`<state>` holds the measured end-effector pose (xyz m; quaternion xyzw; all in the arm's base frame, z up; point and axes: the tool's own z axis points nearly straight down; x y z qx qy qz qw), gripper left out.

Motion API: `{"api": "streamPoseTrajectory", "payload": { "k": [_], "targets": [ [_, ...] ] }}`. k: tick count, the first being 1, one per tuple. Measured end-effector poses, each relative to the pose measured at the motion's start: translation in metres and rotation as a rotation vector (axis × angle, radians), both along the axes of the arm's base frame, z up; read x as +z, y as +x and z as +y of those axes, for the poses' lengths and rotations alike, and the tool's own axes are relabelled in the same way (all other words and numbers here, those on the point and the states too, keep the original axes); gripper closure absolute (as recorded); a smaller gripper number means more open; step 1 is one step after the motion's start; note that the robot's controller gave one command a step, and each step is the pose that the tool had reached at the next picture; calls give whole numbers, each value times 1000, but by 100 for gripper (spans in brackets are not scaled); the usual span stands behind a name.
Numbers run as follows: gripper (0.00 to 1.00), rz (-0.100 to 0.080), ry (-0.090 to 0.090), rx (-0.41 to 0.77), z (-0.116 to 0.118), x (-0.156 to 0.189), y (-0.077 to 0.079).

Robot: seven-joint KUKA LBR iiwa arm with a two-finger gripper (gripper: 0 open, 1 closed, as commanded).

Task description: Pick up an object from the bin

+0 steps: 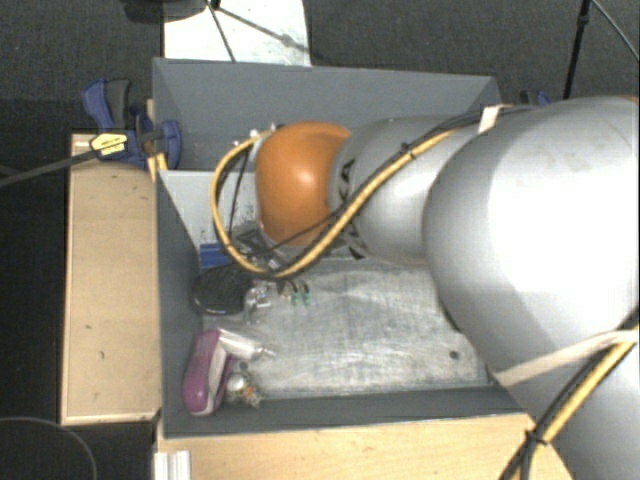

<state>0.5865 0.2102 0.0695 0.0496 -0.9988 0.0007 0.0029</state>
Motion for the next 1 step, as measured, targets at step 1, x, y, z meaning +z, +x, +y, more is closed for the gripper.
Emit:
{"api": "streamPoseTrajectory", "payload": {
  "k": [1],
  "targets": [
    [100,-15,4,93,-7,144,8]
  ]
}}
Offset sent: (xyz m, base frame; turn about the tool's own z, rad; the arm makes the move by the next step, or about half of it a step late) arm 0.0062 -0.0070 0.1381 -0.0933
